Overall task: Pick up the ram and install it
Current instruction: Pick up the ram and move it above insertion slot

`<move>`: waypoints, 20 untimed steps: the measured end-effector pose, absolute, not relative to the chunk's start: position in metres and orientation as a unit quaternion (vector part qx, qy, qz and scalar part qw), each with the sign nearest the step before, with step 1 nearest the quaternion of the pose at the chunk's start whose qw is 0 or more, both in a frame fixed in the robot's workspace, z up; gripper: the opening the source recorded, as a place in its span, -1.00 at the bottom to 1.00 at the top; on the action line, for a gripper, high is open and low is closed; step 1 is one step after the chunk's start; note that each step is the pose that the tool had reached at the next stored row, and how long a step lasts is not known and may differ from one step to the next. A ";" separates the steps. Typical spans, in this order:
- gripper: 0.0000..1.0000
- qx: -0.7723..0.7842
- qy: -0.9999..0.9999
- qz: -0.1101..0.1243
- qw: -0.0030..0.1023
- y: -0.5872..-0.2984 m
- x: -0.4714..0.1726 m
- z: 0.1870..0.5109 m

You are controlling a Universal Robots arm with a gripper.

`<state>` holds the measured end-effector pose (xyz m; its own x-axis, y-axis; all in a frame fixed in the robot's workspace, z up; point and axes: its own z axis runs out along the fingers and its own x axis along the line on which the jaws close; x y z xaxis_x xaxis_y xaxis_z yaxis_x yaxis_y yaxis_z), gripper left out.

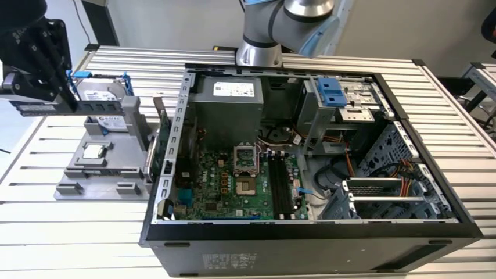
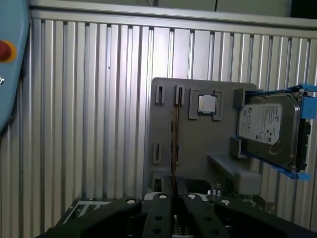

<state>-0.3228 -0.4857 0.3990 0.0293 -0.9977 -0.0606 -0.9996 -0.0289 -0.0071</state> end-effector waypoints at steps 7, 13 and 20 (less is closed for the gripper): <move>-1.00 -0.717 0.696 0.019 0.024 -0.486 -0.317 0.399; -1.00 -0.718 0.696 0.019 0.024 -0.486 -0.312 0.399; -1.00 -0.718 0.695 0.019 0.024 -0.486 -0.305 0.399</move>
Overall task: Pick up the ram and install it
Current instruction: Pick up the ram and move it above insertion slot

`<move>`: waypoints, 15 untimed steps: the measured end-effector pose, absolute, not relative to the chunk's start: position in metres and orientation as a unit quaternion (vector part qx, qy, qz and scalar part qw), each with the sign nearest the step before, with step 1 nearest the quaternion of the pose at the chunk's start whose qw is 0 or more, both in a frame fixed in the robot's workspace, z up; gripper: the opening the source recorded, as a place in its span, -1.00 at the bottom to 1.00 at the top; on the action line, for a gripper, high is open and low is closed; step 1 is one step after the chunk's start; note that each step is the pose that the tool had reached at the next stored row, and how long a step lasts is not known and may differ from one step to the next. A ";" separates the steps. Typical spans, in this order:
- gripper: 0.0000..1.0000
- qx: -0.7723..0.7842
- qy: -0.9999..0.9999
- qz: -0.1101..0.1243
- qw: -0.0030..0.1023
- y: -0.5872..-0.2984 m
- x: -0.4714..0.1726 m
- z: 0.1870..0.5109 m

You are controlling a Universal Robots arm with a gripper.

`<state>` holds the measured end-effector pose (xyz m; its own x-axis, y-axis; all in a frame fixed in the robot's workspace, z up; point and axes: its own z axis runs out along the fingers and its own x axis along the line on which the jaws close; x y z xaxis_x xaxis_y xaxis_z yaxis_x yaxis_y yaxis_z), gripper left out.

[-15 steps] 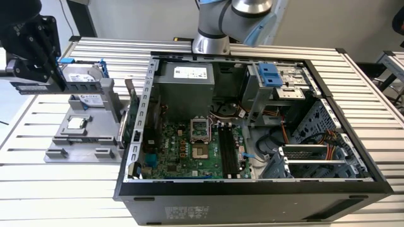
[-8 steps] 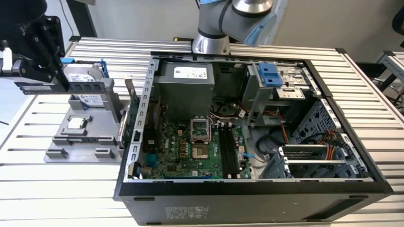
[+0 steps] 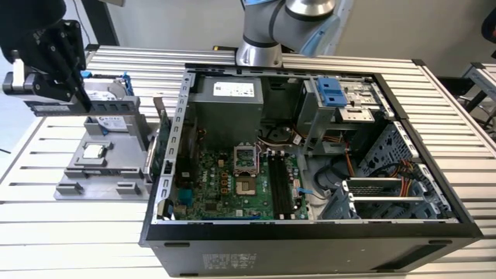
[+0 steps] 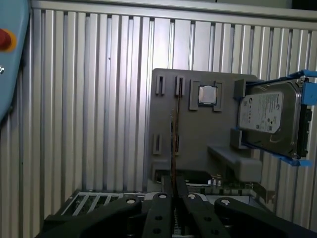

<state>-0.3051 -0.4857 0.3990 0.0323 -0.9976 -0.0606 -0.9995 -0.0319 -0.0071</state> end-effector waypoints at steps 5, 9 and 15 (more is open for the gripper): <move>-1.00 -0.718 0.695 0.019 0.024 -0.486 -0.298 0.399; -1.00 -0.719 0.695 0.019 0.024 -0.486 -0.293 0.399; -1.00 -0.719 0.694 0.019 0.024 -0.486 -0.286 0.399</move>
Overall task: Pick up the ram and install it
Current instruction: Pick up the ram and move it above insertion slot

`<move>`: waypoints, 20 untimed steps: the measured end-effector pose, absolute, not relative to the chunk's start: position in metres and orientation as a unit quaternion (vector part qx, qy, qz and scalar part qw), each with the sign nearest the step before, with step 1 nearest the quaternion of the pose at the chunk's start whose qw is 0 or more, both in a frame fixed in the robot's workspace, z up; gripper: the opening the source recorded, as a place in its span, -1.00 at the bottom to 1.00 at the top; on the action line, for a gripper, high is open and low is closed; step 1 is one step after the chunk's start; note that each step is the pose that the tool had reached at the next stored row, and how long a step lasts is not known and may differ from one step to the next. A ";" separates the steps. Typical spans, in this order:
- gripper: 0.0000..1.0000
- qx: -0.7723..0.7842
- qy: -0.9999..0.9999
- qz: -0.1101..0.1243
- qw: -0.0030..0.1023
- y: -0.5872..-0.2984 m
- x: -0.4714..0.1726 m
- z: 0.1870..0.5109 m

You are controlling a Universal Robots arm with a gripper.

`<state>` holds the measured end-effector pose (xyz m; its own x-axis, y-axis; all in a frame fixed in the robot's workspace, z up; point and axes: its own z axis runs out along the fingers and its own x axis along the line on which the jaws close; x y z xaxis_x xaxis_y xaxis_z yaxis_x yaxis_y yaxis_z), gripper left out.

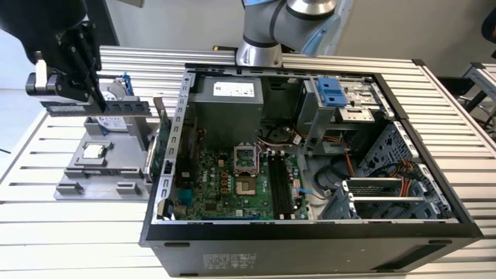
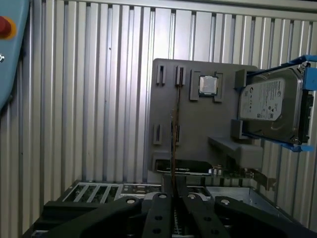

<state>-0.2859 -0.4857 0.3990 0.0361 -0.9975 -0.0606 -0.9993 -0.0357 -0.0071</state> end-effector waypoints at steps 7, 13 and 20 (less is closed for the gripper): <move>-1.00 -0.720 0.693 0.019 0.024 -0.486 -0.276 0.399; -1.00 -0.721 0.692 0.019 0.024 -0.486 -0.267 0.399; -1.00 -0.722 0.692 0.019 0.024 -0.486 -0.258 0.399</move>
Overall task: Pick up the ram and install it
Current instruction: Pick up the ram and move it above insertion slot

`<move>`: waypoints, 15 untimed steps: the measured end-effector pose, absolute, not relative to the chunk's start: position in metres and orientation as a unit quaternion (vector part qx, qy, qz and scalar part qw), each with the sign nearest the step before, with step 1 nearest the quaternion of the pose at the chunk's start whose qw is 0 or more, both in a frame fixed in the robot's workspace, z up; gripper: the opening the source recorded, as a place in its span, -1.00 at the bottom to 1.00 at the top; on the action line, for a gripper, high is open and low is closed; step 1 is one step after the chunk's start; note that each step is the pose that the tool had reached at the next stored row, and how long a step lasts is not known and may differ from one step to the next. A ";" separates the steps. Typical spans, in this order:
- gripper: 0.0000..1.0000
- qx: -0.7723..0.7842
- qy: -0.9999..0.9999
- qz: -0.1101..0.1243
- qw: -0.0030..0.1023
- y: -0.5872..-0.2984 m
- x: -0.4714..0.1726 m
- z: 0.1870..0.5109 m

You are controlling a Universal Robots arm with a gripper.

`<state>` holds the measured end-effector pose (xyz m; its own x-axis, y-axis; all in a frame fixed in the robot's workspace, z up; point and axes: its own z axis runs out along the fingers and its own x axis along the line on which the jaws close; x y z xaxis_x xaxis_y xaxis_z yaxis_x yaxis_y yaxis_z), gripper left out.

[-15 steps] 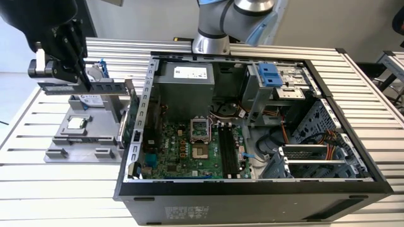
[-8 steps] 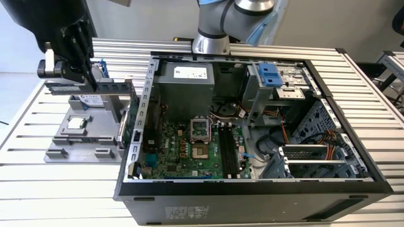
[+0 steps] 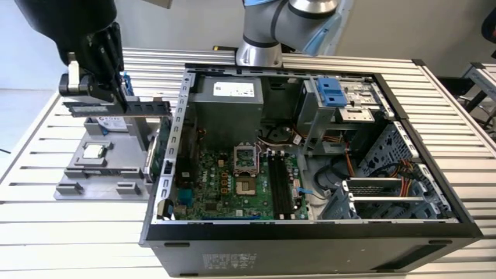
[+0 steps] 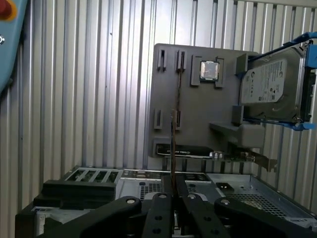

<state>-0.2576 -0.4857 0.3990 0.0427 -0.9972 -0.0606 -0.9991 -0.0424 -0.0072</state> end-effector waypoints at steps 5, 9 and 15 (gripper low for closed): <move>-1.00 -0.722 0.691 0.019 0.024 -0.486 -0.250 0.399; -1.00 -0.723 0.690 0.019 0.024 -0.486 -0.245 0.399; -1.00 -0.723 0.690 0.019 0.024 -0.486 -0.237 0.399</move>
<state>-0.2365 -0.4857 0.3990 0.0476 -0.9970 -0.0607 -0.9989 -0.0472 -0.0072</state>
